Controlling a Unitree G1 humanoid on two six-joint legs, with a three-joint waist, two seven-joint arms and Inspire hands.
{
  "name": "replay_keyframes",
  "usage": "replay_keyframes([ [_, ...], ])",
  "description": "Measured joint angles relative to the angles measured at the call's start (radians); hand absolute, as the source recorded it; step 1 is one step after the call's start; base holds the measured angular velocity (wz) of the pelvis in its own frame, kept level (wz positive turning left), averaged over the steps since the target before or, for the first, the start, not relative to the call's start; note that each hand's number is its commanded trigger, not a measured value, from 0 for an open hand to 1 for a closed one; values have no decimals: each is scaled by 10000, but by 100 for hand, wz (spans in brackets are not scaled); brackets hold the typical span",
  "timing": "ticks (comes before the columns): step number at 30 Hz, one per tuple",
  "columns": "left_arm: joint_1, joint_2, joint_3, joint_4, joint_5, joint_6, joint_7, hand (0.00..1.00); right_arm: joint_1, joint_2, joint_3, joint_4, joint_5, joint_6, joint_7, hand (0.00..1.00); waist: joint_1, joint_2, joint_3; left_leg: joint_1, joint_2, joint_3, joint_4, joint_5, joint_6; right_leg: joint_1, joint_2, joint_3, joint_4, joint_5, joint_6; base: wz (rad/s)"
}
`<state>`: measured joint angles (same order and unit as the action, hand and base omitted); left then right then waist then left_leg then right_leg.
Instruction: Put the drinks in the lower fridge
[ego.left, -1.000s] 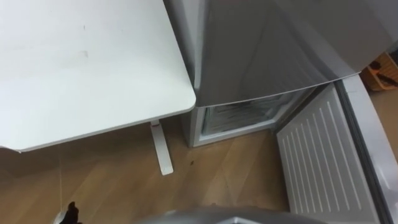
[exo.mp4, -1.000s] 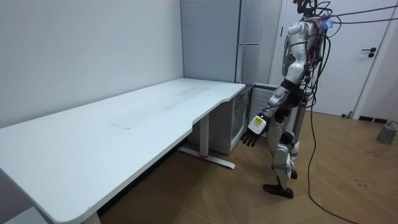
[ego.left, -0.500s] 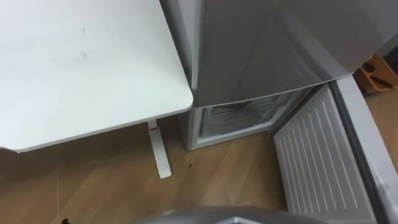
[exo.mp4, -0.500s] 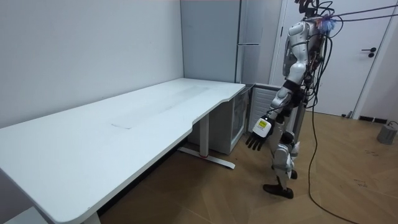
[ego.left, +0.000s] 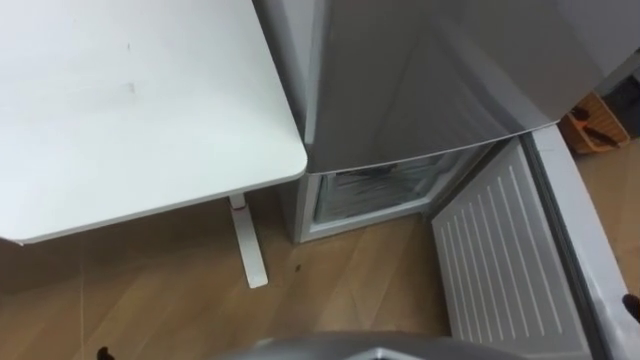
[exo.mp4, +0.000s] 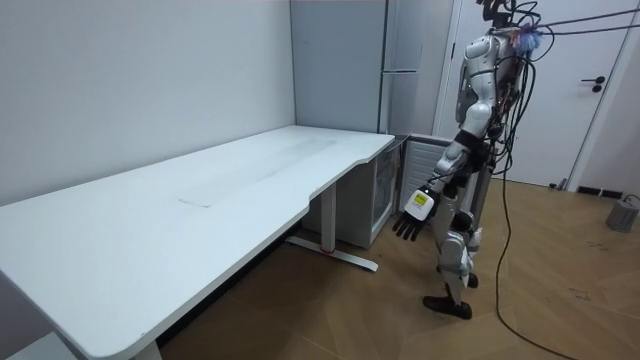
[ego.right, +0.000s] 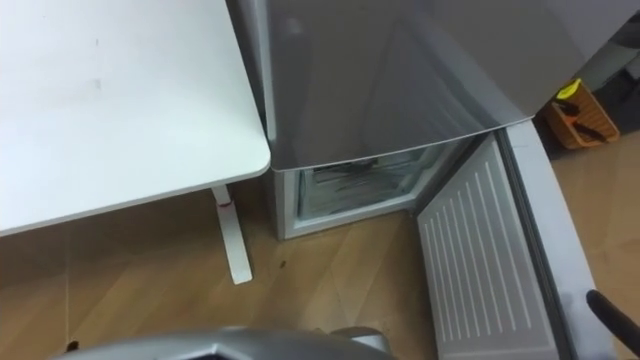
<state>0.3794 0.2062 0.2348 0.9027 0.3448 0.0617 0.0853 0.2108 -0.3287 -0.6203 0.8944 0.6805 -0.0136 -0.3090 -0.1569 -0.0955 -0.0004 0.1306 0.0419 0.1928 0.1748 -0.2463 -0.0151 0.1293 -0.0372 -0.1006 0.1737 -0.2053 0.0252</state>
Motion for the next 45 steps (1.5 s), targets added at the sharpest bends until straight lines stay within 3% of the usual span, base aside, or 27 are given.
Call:
replay_keyframes([
  [8, -3, -43, 3, 4, 7, -7, -21, 0, -145, 0, 75, -220, -31, -87, 36, 0, 166, 250, 6, 50, 20, 199, -74, 18, -18, -98, 32, 173, 112, 10, -17, -7],
  [21, -34, -81, -65, 3, -5, 4, -7, 0, 60, 318, 1441, -2003, -615, -121, 38, 0, 285, 252, 3, -5, 6, 141, -21, 17, -18, -154, 35, 170, -21, 10, -16, 0],
  [34, -258, -282, -64, 27, 7, -34, 214, 0, 99, 543, 1668, -2045, -609, -417, 287, 0, 366, 426, -41, 11, 9, 144, -17, 16, -19, -160, 39, 190, -17, 13, -18, 0],
  [39, -288, -293, -79, 154, 4, -132, 216, 0, 135, 631, 1713, -1968, -628, -619, 240, 0, 560, 492, -19, 147, 13, 160, -43, 16, -19, -42, 46, 191, -10, 23, -25, -1],
  [45, -290, -305, -114, 513, 9, -166, 211, 0, 195, 864, 2074, -1610, -465, -974, 676, 0, 564, 516, -71, 185, 19, 142, -15, 15, -19, 36, 45, 166, -14, 37, -27, 0],
])
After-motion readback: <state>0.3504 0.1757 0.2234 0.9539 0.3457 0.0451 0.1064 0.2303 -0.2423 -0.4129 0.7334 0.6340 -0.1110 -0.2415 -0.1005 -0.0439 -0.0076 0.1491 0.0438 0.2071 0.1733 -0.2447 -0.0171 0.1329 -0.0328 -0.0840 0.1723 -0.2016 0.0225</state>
